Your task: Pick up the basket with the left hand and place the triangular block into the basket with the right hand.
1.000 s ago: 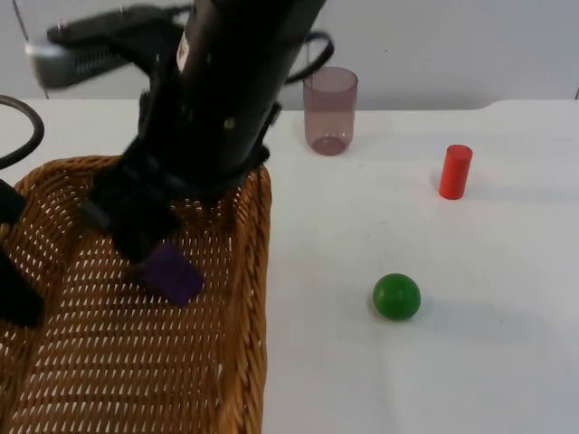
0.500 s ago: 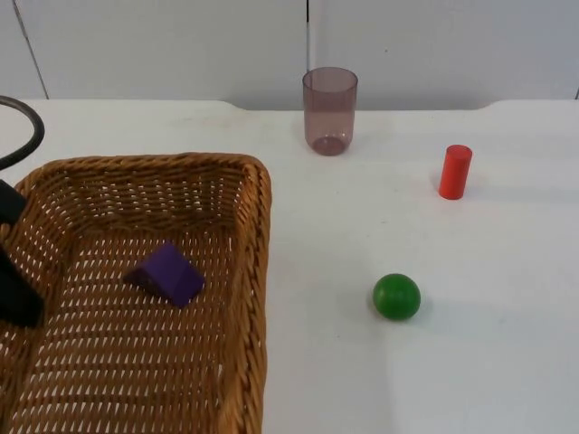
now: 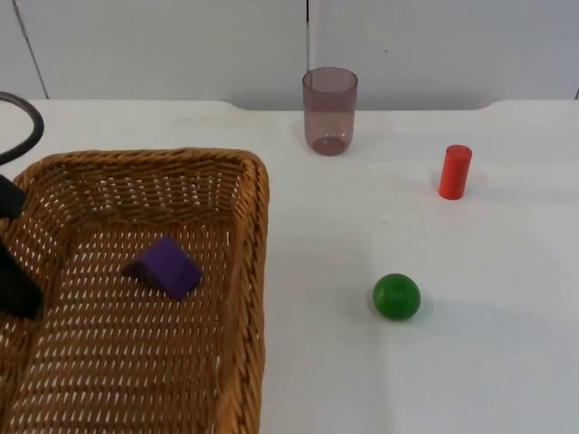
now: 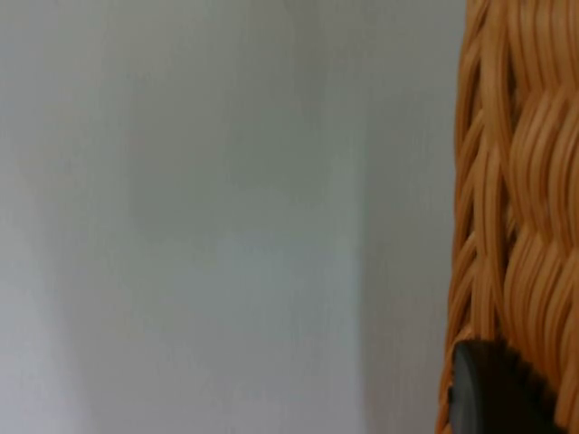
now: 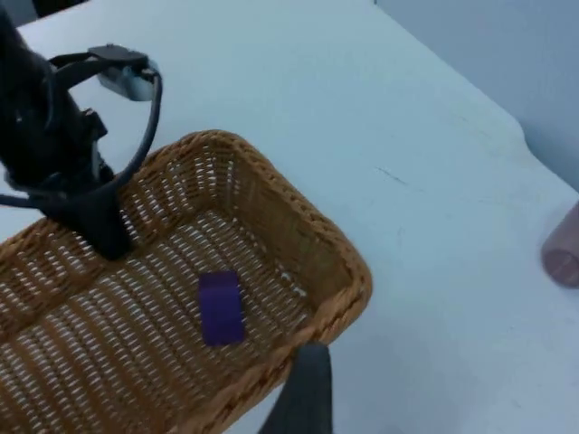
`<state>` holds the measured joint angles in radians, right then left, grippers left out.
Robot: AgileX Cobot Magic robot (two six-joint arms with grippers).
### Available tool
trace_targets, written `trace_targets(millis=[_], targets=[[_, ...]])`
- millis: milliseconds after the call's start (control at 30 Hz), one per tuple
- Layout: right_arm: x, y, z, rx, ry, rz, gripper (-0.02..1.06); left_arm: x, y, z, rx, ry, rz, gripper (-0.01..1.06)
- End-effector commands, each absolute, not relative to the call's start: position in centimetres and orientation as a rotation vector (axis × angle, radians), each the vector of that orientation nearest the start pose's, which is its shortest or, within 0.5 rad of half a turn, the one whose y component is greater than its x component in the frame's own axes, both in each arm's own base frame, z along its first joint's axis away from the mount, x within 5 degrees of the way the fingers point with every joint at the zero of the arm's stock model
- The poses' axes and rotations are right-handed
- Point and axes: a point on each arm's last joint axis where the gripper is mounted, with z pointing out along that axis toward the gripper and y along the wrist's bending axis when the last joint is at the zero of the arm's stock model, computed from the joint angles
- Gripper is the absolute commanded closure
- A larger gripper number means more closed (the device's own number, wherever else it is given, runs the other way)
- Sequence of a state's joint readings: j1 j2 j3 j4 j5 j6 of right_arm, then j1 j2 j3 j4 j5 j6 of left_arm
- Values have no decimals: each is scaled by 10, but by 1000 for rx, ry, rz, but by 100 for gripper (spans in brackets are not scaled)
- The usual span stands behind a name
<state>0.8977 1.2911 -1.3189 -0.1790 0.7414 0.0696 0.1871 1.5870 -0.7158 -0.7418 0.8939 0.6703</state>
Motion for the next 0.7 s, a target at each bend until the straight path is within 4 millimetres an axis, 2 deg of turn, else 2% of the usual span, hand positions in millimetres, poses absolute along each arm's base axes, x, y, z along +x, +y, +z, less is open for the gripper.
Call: trace_targets(millis=[0, 33, 100, 233, 367, 400, 500, 533, 667], targets=[[175, 204, 401, -913, 1941, 389, 32, 257, -3, 175, -106, 2839, -798, 105], [175, 204, 401, -913, 1941, 389, 32, 257, -3, 175, -106, 2839, -798, 105], [171, 199, 403, -887, 1945, 410, 32, 269, -3, 179, -109, 2814, -745, 105], [168, 196, 407, -869, 1944, 425, 32, 290, -10, 173, -55, 2831, -751, 105], [166, 192, 410, -860, 1938, 426, 32, 324, -21, 147, -9, 2886, -779, 105], [166, 192, 410, -860, 1938, 426, 32, 324, -21, 147, -9, 2886, -779, 105], [164, 190, 411, -860, 1946, 423, 32, 349, -19, 120, -24, 2915, -797, 105], [164, 190, 411, -860, 1946, 423, 32, 349, -19, 120, -24, 2915, -797, 105], [164, 187, 412, -868, 1931, 396, 32, 366, -18, 91, -16, 2947, -809, 105]])
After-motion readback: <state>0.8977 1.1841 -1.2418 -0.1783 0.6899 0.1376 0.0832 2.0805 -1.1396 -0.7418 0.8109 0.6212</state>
